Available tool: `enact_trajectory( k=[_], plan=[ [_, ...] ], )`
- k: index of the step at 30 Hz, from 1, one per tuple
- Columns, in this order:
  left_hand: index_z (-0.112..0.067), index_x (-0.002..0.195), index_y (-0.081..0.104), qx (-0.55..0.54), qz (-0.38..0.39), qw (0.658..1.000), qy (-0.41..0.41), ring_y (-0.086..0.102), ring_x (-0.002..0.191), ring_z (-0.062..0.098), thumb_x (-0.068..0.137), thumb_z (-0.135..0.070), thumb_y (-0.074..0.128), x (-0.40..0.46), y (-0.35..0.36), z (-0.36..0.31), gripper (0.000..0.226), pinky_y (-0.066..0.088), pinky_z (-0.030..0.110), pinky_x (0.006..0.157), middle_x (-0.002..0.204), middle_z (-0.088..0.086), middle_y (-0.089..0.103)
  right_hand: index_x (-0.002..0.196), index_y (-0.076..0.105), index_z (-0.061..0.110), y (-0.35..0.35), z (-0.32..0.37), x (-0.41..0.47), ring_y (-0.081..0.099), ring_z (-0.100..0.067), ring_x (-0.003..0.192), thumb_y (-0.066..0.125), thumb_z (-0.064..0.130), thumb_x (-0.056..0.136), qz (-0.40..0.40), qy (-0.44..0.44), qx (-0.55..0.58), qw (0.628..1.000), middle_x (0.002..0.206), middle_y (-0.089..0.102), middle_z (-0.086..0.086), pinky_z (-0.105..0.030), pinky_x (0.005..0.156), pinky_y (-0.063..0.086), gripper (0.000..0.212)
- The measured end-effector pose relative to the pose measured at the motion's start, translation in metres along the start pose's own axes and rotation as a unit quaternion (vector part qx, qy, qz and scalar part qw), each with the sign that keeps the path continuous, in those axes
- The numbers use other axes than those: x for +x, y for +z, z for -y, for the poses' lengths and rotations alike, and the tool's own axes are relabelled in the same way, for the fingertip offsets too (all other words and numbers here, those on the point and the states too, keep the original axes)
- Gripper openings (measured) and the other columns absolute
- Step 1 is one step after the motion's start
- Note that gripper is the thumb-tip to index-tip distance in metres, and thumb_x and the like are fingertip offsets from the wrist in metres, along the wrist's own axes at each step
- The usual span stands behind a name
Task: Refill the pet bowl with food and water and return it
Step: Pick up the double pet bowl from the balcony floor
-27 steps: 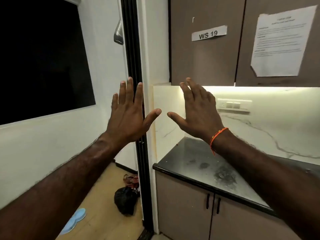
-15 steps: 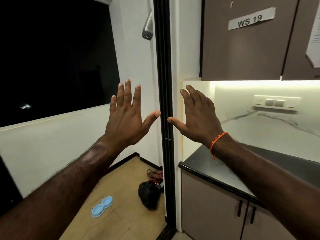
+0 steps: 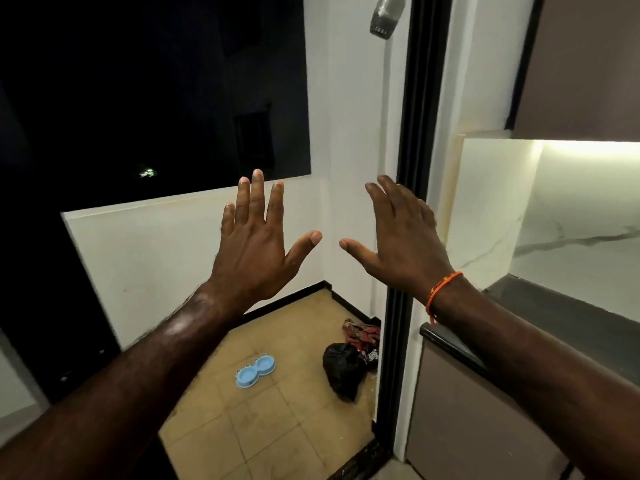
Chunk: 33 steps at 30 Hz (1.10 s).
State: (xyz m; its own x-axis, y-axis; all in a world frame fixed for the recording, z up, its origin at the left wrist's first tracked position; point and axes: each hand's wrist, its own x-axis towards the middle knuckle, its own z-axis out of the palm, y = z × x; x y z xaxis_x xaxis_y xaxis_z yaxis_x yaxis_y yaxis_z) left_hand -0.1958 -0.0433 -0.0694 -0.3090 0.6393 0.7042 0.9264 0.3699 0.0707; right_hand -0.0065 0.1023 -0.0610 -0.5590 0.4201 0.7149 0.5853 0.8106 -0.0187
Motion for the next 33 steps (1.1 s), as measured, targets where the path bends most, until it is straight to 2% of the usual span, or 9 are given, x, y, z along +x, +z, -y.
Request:
enact_trajectory(
  k=[7, 11, 16, 21, 25, 29, 33],
  plan=[
    [-0.023, 0.165, -0.007, 0.035, 0.027, 0.996, -0.078, -0.018, 0.158, 0.028, 0.089, -0.085, 0.014, -0.005, 0.039, 0.026, 0.100, 0.002, 0.055, 0.128, 0.171, 0.009, -0.020, 0.159, 0.019, 0.017, 0.073, -0.009, 0.029, 0.019, -0.030, 0.154, 0.046, 0.074, 0.090, 0.043, -0.052, 0.069, 0.995, 0.169, 0.015, -0.009, -0.054, 0.123, 0.023, 0.093],
    [-0.021, 0.165, -0.006, 0.042, 0.029, 0.992, -0.120, -0.018, 0.158, 0.026, 0.089, -0.084, 0.015, -0.007, 0.060, 0.031, 0.101, 0.003, 0.053, 0.128, 0.171, 0.008, -0.020, 0.159, 0.019, 0.018, 0.111, -0.022, 0.043, 0.020, -0.029, 0.154, 0.051, 0.071, 0.090, 0.068, -0.083, 0.101, 0.989, 0.169, 0.013, -0.008, -0.051, 0.121, 0.026, 0.093],
    [-0.018, 0.166, 0.001, 0.062, 0.046, 0.982, -0.175, -0.010, 0.160, 0.025, 0.091, -0.084, 0.022, -0.011, 0.088, 0.040, 0.101, 0.014, 0.051, 0.125, 0.173, 0.007, -0.012, 0.160, 0.018, 0.018, 0.153, -0.034, 0.062, 0.028, -0.029, 0.151, 0.060, 0.062, 0.090, 0.094, -0.119, 0.124, 0.981, 0.169, 0.014, -0.009, -0.049, 0.114, 0.037, 0.093],
    [-0.016, 0.165, 0.010, 0.075, 0.089, 0.968, -0.220, 0.013, 0.159, 0.028, 0.095, -0.075, 0.037, -0.011, 0.115, 0.053, 0.096, 0.031, 0.050, 0.122, 0.173, 0.010, 0.009, 0.160, 0.020, 0.016, 0.199, -0.034, 0.078, 0.040, -0.031, 0.144, 0.062, 0.055, 0.091, 0.124, -0.141, 0.159, 0.969, 0.167, 0.023, -0.010, -0.050, 0.106, 0.046, 0.090],
    [-0.016, 0.165, 0.013, 0.085, 0.114, 0.959, -0.246, 0.019, 0.158, 0.027, 0.096, -0.072, 0.043, -0.007, 0.146, 0.079, 0.094, 0.035, 0.049, 0.118, 0.172, 0.009, 0.017, 0.159, 0.021, 0.017, 0.248, -0.024, 0.093, 0.049, -0.030, 0.137, 0.065, 0.053, 0.089, 0.155, -0.142, 0.188, 0.959, 0.165, 0.029, -0.007, -0.049, 0.099, 0.053, 0.090],
    [-0.015, 0.164, 0.017, 0.089, 0.124, 0.950, -0.273, 0.023, 0.156, 0.028, 0.095, -0.070, 0.047, 0.000, 0.186, 0.114, 0.093, 0.039, 0.049, 0.115, 0.170, 0.010, 0.021, 0.159, 0.020, 0.019, 0.304, -0.007, 0.111, 0.049, -0.028, 0.138, 0.066, 0.052, 0.089, 0.184, -0.144, 0.201, 0.951, 0.164, 0.031, -0.003, -0.046, 0.099, 0.053, 0.090],
    [-0.014, 0.163, 0.019, 0.081, 0.145, 0.941, -0.293, 0.024, 0.156, 0.029, 0.095, -0.072, 0.046, 0.009, 0.234, 0.166, 0.093, 0.038, 0.048, 0.116, 0.169, 0.011, 0.024, 0.159, 0.020, 0.020, 0.369, 0.016, 0.132, 0.054, -0.028, 0.131, 0.066, 0.050, 0.090, 0.222, -0.147, 0.196, 0.944, 0.162, 0.033, -0.002, -0.041, 0.091, 0.053, 0.089]
  ],
)
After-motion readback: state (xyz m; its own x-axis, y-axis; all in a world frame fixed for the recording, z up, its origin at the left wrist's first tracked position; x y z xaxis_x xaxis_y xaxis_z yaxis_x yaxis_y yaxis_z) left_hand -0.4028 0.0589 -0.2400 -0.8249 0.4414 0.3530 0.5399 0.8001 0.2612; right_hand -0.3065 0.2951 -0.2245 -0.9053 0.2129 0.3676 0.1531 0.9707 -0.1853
